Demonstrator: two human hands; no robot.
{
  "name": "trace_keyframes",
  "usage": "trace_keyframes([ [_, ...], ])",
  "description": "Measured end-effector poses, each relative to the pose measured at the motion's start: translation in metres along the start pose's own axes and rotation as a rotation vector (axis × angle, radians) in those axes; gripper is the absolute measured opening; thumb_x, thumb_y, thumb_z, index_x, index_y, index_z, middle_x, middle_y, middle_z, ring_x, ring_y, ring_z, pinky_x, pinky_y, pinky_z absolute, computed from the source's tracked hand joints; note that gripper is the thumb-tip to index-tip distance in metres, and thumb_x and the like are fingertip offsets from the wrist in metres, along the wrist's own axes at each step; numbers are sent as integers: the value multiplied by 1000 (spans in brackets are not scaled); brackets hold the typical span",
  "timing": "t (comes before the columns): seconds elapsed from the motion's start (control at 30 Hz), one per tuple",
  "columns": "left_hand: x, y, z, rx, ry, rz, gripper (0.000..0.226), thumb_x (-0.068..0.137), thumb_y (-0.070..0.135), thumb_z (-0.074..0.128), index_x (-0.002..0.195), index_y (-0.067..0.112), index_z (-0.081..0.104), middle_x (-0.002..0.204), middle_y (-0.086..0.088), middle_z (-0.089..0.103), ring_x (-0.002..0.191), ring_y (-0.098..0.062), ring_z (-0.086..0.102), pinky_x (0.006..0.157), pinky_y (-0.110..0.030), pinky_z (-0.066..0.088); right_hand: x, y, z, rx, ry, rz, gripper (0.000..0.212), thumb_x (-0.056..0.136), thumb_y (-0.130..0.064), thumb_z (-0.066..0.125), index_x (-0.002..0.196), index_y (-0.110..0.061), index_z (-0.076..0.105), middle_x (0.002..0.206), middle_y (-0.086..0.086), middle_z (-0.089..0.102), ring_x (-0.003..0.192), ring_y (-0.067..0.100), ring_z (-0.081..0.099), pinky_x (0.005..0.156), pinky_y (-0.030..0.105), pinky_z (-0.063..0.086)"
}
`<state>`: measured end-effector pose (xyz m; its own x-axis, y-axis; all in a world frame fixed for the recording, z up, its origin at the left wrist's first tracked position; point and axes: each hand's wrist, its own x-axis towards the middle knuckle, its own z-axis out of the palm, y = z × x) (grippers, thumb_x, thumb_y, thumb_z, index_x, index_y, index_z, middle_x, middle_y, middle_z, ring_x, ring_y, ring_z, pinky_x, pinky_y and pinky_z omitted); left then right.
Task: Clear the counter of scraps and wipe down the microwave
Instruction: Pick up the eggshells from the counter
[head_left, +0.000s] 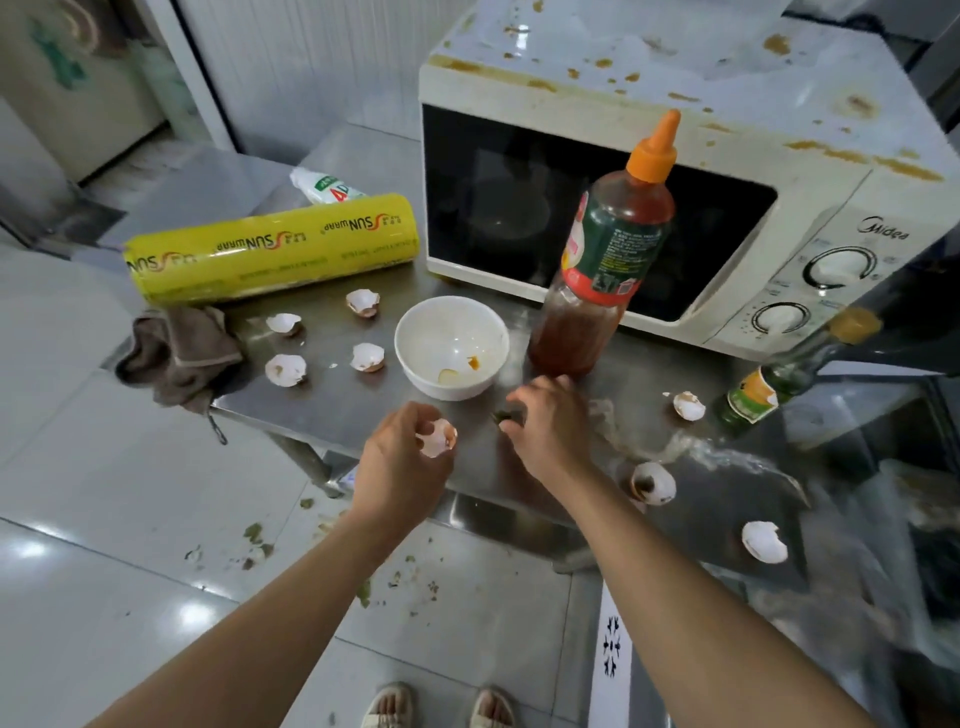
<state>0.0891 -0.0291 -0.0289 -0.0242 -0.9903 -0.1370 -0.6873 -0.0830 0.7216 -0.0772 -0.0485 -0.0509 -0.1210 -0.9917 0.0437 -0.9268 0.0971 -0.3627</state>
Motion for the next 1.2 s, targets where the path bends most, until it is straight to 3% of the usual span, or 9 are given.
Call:
trace_keyframes([
  [0.17,4,-8,-3,-21,-14,-24,34,83,27,65,115,21,55,110,2,58,101,-16,54,84,-27,43,12,-10,11,-131,-51,-10,20,83,-25,67,102,-22,70,110,-3,63,104,20,43,85,34,32],
  [0.37,6,-16,-8,-29,-35,-25,37,81,29,67,115,19,55,113,-3,56,101,-19,54,83,-32,47,9,-15,11,-118,-19,2,11,83,-14,62,82,-22,70,89,-3,70,95,19,48,78,31,22],
  [0.47,6,-20,-10,-19,-48,-18,40,79,31,70,114,19,55,113,-3,56,101,-20,54,85,-37,49,3,-22,6,85,81,55,5,79,-13,69,78,-18,69,82,0,70,86,22,53,80,34,37],
  [0.57,6,-26,-11,-4,-54,2,42,77,25,72,115,19,54,113,-3,56,99,-19,54,82,-33,49,-7,-40,4,300,138,71,9,75,-12,74,73,-18,67,76,-1,68,77,21,58,73,36,47],
  [0.8,8,-31,-9,59,-85,35,47,78,20,72,120,20,52,117,0,54,103,-16,54,76,-24,44,-19,-54,24,251,32,26,9,84,-12,65,87,-15,73,90,3,70,91,23,54,77,35,44],
  [0.97,14,-27,0,82,-106,-1,51,77,26,70,124,21,50,121,-3,52,111,-22,50,85,-37,48,-26,-37,8,310,152,70,20,83,2,59,90,-12,72,94,5,66,93,23,57,85,36,46],
  [1.07,17,-24,6,108,-149,-15,60,76,30,73,129,21,47,126,-4,49,118,-22,46,90,-38,47,-32,-21,-2,275,175,129,25,82,5,57,94,-12,70,98,5,65,95,22,58,86,35,48],
  [1.13,19,-22,10,133,-173,-3,65,77,30,73,134,21,44,131,-4,46,122,-23,43,94,-39,46,-38,-8,-7,248,188,174,26,79,6,59,96,-12,69,99,6,66,95,23,58,84,27,44],
  [1.2,20,-19,13,158,-179,-2,67,78,31,72,137,21,42,134,-4,44,124,-23,41,97,-39,43,-46,5,-11,213,160,221,27,76,2,63,100,-11,68,101,7,64,96,24,56,79,16,32],
])
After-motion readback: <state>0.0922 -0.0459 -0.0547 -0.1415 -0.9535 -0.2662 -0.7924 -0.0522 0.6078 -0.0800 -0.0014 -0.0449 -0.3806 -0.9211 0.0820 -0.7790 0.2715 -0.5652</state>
